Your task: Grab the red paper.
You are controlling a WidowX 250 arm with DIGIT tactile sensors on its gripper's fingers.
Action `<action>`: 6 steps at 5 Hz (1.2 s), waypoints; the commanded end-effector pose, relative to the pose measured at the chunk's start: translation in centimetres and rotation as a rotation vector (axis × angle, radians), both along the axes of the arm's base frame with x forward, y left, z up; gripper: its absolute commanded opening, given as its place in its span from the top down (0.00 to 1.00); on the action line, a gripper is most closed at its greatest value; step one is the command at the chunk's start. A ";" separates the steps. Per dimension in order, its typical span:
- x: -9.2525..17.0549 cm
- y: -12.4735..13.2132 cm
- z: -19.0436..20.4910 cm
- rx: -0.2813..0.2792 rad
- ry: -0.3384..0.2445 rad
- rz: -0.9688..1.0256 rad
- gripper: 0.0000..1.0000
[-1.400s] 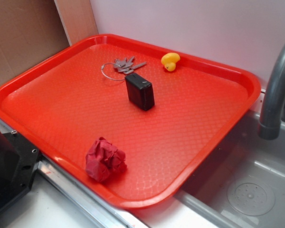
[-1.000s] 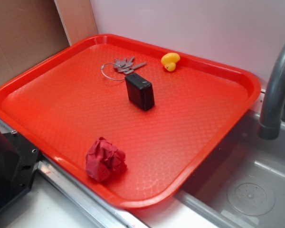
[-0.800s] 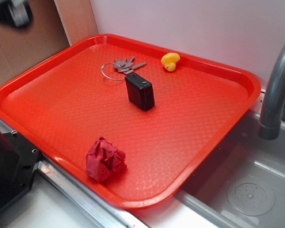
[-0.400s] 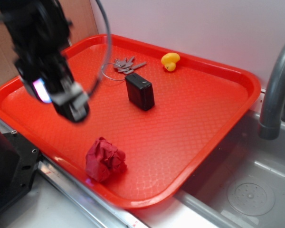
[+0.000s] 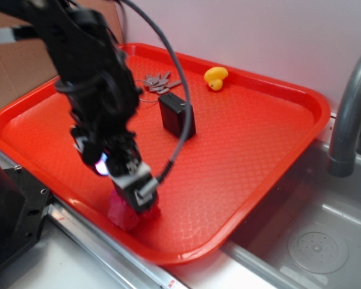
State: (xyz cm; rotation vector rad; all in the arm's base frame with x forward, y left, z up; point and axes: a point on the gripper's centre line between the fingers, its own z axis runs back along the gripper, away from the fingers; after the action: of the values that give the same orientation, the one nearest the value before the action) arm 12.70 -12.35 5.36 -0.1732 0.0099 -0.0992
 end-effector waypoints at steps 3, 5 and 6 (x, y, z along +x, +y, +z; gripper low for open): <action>0.6 0.4 1.9 0.133 0.022 -0.081 1.00; 1.5 10.3 12.1 0.160 -0.101 0.178 1.00; 2.7 14.9 16.4 0.180 -0.156 0.227 1.00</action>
State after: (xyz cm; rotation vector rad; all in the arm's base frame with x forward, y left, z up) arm 16.20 2.66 20.59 0.0141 -0.1189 0.1119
